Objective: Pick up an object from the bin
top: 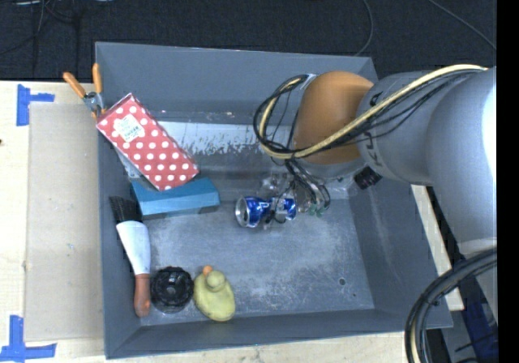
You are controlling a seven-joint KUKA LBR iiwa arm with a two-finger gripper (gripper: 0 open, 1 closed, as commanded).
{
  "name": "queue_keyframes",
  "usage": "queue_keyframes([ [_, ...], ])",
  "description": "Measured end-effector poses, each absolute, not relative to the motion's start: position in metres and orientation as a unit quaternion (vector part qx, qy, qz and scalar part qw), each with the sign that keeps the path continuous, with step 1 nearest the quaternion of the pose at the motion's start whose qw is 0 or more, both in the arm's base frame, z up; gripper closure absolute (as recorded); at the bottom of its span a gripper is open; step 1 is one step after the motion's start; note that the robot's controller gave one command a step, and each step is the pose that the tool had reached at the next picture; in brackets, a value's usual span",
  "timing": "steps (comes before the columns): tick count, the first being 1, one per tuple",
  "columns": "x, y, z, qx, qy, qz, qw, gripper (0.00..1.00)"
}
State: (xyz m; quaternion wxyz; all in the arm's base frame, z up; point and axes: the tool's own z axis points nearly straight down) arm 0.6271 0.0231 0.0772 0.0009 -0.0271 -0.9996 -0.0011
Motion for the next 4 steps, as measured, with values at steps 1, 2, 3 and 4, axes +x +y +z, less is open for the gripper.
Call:
queue_keyframes([
  [1, 0.618, 0.022, 0.123, -0.027, -1.000, 0.001, 0.008, 1.00],
  [2, 0.624, 0.019, 0.139, -0.031, -1.000, 0.000, -0.003, 1.00],
  [3, 0.614, 0.018, 0.172, -0.046, -0.999, 0.000, 0.010, 1.00],
  [4, 0.615, 0.024, 0.241, -0.014, -1.000, 0.000, 0.002, 1.00],
])
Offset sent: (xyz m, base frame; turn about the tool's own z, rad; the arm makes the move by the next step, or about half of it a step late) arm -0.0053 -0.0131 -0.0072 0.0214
